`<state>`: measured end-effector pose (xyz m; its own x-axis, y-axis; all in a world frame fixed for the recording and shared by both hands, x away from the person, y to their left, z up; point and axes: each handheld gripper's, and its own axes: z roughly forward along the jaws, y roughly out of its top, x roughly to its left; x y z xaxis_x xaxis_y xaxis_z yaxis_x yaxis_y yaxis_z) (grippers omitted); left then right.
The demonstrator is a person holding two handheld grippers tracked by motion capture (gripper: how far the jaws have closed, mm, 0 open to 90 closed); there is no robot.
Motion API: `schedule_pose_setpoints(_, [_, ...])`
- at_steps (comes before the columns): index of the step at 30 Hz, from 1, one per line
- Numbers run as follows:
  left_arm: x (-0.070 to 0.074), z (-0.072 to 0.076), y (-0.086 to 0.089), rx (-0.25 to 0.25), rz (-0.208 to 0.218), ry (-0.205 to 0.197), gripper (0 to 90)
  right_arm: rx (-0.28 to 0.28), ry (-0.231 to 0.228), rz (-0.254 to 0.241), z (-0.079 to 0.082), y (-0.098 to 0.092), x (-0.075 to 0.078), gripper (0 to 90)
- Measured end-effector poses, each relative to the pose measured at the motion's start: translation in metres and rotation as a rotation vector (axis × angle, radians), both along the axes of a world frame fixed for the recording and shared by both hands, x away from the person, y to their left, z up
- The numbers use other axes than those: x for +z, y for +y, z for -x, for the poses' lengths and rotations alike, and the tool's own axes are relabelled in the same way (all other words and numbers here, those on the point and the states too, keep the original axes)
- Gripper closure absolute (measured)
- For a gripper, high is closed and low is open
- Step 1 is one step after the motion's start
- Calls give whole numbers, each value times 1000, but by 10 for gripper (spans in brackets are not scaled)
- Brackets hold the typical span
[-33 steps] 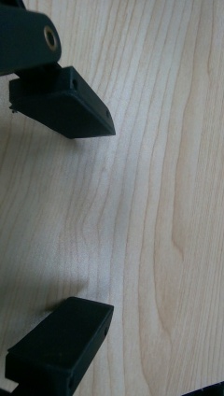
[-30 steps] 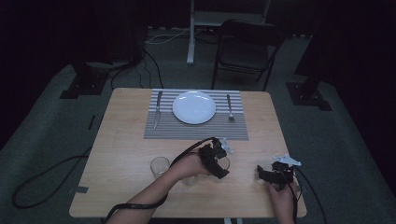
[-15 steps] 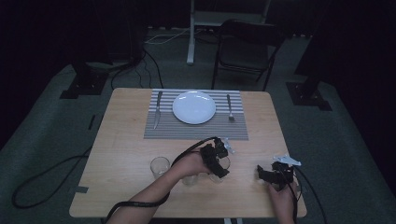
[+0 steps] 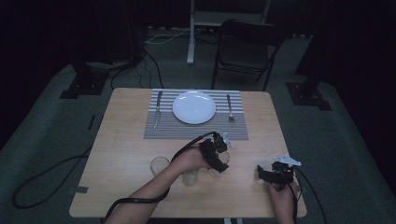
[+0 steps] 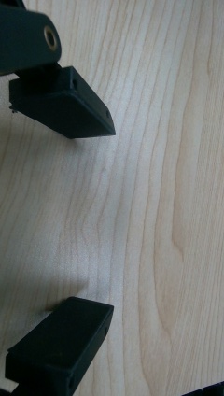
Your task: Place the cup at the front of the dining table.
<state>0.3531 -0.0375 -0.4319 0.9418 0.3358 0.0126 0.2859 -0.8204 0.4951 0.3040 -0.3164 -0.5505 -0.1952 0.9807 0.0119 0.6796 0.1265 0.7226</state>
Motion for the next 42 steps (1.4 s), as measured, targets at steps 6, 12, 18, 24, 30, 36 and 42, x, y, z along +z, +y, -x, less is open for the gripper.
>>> schedule_pose_setpoints(6, [4,-7,7,39,1,-27,291,0,0,-1,0,0,0,124])
schedule_pose_setpoints(12, [8,-19,20,87,20,-9,291,0,0,0,0,0,0,124])
schedule_pose_setpoints(18, [16,-27,37,124,6,-31,291,0,0,0,0,0,0,124])
schedule_pose_setpoints(24, [22,-35,55,156,-1,-36,291,1,-1,1,0,0,0,124])
schedule_pose_setpoints(30, [24,-42,74,197,-6,-38,291,-1,1,-1,0,0,0,124])
schedule_pose_setpoints(36, [18,-49,87,241,-23,-35,291,0,1,0,0,0,0,124])
schedule_pose_setpoints(42, [18,-58,101,306,-16,-45,290,0,1,0,0,0,0,124])
